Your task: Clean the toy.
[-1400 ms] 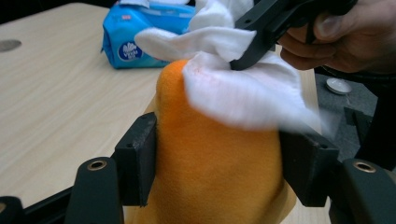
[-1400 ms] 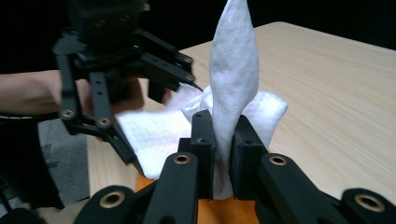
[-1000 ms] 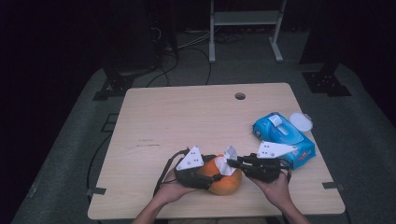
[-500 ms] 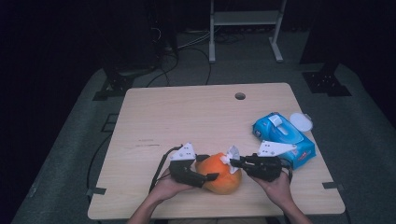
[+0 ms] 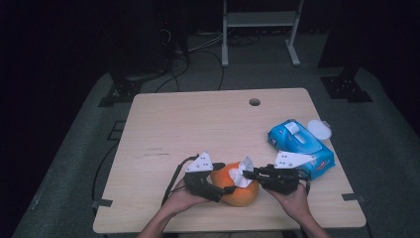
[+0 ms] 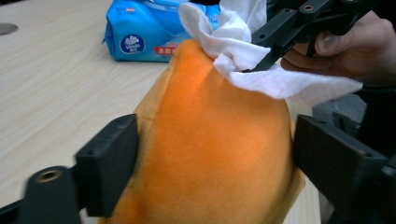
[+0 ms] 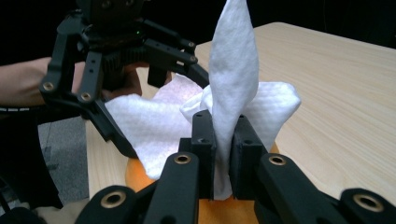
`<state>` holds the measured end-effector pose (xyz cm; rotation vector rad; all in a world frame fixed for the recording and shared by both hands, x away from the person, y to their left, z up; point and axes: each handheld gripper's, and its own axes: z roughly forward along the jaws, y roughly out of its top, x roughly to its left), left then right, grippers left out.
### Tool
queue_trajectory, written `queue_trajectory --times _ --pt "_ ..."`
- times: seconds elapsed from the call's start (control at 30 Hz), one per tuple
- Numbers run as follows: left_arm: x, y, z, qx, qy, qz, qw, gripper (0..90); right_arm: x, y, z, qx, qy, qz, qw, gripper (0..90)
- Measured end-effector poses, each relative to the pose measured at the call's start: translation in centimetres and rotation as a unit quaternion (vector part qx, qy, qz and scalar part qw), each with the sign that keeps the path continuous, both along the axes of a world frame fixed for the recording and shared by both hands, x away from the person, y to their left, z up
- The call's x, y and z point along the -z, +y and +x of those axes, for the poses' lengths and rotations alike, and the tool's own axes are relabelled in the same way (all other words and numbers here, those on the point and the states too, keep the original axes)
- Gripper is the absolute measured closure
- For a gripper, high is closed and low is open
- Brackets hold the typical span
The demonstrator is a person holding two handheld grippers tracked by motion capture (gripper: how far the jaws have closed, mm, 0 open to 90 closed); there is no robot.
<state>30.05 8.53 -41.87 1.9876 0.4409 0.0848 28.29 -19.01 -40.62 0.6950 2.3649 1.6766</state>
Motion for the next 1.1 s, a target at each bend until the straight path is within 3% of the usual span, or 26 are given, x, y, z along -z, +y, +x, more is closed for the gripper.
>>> queue_trajectory --times 0.13,0.23,0.3,0.47,0.57,0.6,0.7,0.83,0.87,0.93,1.1 --pt "1.1 0.5 0.9 0.004 0.039 0.002 0.9992 4.2 0.1 -0.2 0.1 0.003 0.002 0.000 1.0000 81.5" --pt "2.1 0.4 1.4 0.019 0.069 -0.009 0.9974 3.3 0.2 -0.6 0.1 0.005 0.007 0.003 1.0000 81.4" --pt "2.1 0.3 1.3 0.021 0.065 -0.016 0.9975 7.2 0.2 -0.7 0.2 0.007 0.008 0.006 0.9999 81.3" --pt "1.0 0.2 0.6 0.009 0.025 -0.014 0.9996 25.4 -0.2 -1.1 0.3 0.015 0.006 0.013 0.9998 81.1" --pt "-0.5 0.5 -0.1 -0.002 -0.029 -0.011 0.9995 29.3 -0.7 -1.3 0.1 0.015 -0.002 0.018 0.9997 81.0" --pt "-0.9 0.6 -0.2 -0.001 -0.032 -0.014 0.9994 29.9 -0.7 -1.3 0.0 0.013 -0.007 0.026 0.9996 81.0" --pt "-1.3 0.9 -0.3 0.002 -0.031 -0.020 0.9993 29.9 -1.0 -1.4 -0.1 0.003 -0.013 0.043 0.9990 81.0" --pt "-0.3 0.9 0.0 0.002 -0.019 0.007 0.9998 29.8 -0.6 -1.0 0.3 0.007 -0.007 0.009 0.9999 80.9" --pt "-0.2 1.0 0.1 0.000 -0.014 0.001 0.9999 29.7 -0.3 -1.0 0.5 0.011 -0.003 0.000 0.9999 80.9" --pt "-0.3 1.0 0.2 0.000 -0.011 0.004 0.9999 29.4 -0.1 -1.1 0.7 0.014 0.004 0.008 0.9999 81.0" --pt "-0.5 0.7 0.4 -0.011 -0.005 0.004 0.9999 29.8 -0.4 -0.5 0.2 0.017 -0.015 -0.007 0.9997 81.0"
